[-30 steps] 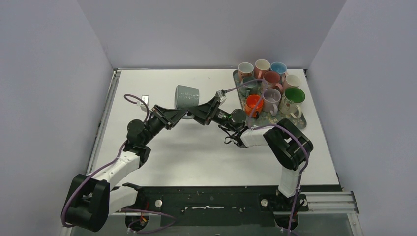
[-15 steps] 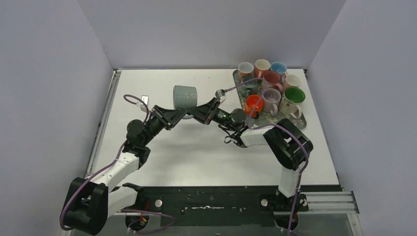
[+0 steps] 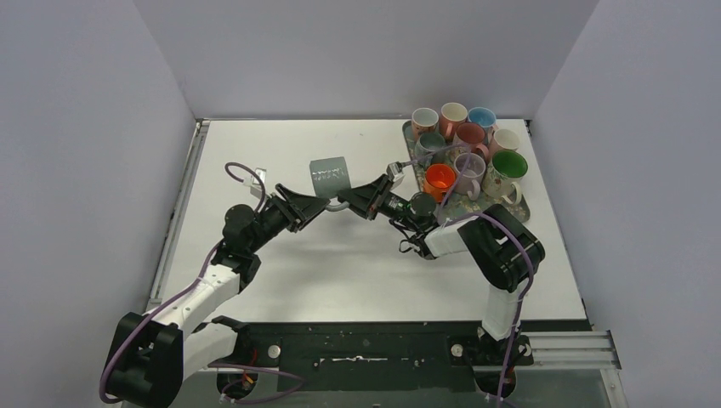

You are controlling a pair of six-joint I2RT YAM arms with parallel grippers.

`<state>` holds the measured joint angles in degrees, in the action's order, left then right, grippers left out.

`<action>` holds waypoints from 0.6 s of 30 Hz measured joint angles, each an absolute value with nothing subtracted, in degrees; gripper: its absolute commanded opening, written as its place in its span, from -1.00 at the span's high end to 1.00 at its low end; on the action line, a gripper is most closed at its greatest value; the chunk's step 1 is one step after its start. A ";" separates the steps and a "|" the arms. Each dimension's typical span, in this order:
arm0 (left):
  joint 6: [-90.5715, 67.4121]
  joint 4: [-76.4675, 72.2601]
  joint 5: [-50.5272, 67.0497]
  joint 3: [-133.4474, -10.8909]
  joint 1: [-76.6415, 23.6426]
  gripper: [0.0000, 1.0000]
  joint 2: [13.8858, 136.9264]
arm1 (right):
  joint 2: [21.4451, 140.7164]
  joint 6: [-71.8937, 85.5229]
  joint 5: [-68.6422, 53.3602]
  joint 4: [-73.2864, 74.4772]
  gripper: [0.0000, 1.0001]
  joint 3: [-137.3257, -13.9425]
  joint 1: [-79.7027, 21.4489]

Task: Turn the mug right side up
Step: Turn over the cup at the corner of the board.

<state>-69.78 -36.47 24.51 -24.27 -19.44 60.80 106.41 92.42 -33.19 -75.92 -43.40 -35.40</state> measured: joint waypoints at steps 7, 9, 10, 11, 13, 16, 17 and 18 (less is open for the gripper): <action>-66.72 -32.97 24.56 -25.04 -19.42 -0.95 60.80 | 106.28 93.69 -33.04 -76.58 1.00 -39.90 -32.10; -65.08 -30.46 24.49 -26.15 -19.42 -0.95 60.75 | 105.69 93.78 -33.08 -76.60 1.00 -38.65 -31.24; -63.64 -28.73 24.40 -26.92 -19.42 -0.95 60.69 | 105.30 93.78 -33.17 -76.55 1.00 -38.04 -30.96; -62.06 -26.92 24.23 -27.77 -19.42 -0.95 60.53 | 104.51 93.78 -33.41 -76.51 1.00 -37.08 -30.41; -58.76 -23.18 23.75 -29.47 -19.42 -0.95 60.05 | 102.89 93.76 -33.71 -76.44 1.00 -35.57 -29.67; -53.32 -17.26 21.91 -32.27 -19.40 -0.95 59.35 | 98.43 93.25 -34.30 -75.53 1.00 -32.08 -28.21; -51.88 -15.62 21.10 -33.10 -19.40 -0.95 59.27 | 96.49 92.68 -34.57 -74.59 1.00 -30.87 -27.64; -49.95 -13.37 19.88 -34.17 -19.40 -0.95 59.20 | 94.35 91.96 -34.81 -73.28 1.00 -29.61 -27.11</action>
<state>-49.95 -13.37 19.88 -34.17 -19.40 59.20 94.35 91.96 -34.81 -73.28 -29.61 -27.11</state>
